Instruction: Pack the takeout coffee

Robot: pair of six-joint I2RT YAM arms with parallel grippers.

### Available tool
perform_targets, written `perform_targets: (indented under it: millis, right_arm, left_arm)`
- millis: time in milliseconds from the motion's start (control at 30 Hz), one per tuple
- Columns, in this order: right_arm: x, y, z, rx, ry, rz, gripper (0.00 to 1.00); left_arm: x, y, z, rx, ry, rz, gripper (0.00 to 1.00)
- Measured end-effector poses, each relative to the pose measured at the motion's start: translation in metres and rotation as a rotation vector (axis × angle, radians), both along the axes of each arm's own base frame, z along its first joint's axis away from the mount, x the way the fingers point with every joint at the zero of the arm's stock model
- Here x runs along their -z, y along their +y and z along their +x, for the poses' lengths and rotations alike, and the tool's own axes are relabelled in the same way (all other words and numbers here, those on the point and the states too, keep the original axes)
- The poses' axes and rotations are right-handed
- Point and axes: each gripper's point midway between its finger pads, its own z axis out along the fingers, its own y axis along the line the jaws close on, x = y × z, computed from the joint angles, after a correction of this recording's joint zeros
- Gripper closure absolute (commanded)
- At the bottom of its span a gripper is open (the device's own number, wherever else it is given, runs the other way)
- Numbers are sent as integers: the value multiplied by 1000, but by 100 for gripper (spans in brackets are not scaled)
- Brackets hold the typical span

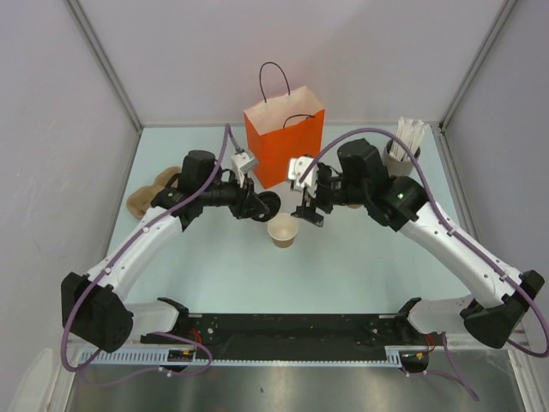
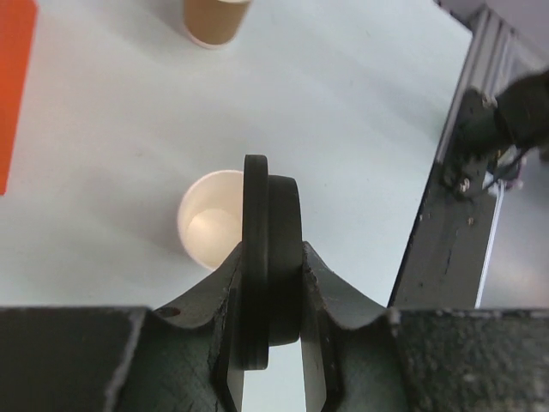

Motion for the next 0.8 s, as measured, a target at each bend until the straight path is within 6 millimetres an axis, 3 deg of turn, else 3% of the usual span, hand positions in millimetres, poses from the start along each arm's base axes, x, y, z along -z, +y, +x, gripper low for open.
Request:
perform_targets:
  millis: [233,633,800]
  right_arm:
    - [28,18,-31,-94,-29,-103,22]
    - [66,49,-47,-174,-84,-246,27]
    - [73,53,-48,-173,-95,-273,29]
  left_arm:
    - [-3,14,28,-183,130,-144,81]
    - [-8,6,13,-128,275,-318,83]
    - [-8,9,12,-138,295,-354,85]
